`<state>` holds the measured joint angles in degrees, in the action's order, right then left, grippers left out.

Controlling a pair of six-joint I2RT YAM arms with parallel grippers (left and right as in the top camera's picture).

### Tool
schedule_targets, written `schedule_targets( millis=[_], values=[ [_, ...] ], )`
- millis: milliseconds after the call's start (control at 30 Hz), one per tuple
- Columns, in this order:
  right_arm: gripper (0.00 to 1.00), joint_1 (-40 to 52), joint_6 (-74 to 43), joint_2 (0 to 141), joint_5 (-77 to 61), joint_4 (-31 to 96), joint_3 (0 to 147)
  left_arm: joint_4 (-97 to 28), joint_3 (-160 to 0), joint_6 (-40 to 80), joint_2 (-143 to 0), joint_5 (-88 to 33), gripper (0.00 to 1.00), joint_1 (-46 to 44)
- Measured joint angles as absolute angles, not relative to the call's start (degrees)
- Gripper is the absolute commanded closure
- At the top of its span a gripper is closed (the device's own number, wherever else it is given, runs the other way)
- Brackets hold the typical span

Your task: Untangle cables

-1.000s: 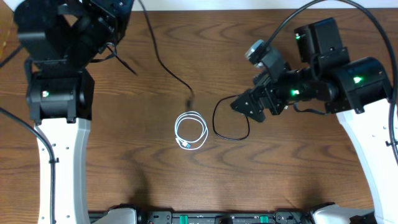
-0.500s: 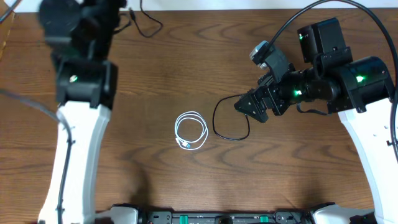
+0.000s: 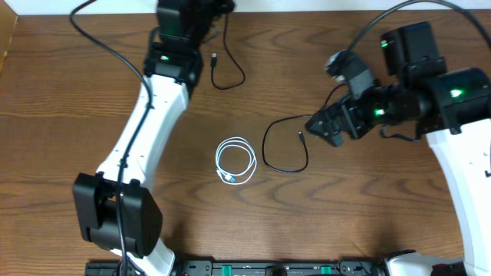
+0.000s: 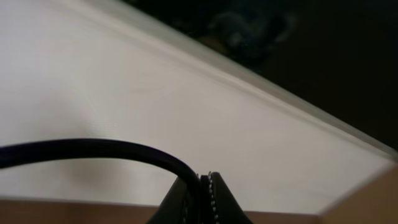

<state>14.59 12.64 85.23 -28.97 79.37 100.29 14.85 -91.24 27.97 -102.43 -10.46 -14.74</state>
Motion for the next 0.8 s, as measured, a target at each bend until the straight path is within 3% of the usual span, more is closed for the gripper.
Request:
schedule_targets(
  millis=[300,533,667,700,733,767,800],
  values=[
    [0.01,7.35,12.32,85.23,-28.45,82.30,100.29,17.10,-91.26,25.02,-102.63,-3.49,0.93,-16.45],
    [0.01,7.03,12.32,85.23,-28.47,82.96,100.29,19.49,-91.42,14.85,-109.67,2.68,0.93,-6.13],
    [0.01,7.03,12.32,85.23,-28.45,83.35,100.29,21.91,-91.42,1.89,-115.98,9.23,0.92,1.23],
    [0.01,7.03,12.29,85.23,-28.45,83.42,100.29,22.87,-91.39,-1.96,-117.34,10.72,0.87,3.33],
    [0.01,7.03,12.29,85.23,-28.47,83.53,100.29,23.24,-91.39,-5.28,-118.34,11.81,0.71,5.26],
    [0.01,7.03,12.29,85.23,-28.45,83.57,100.29,23.31,-91.39,-8.14,-119.15,12.80,0.50,7.33],
    [0.01,7.03,12.32,85.23,-28.47,83.57,100.29,23.00,-91.39,-11.11,-119.77,13.80,0.23,9.56]
  ],
)
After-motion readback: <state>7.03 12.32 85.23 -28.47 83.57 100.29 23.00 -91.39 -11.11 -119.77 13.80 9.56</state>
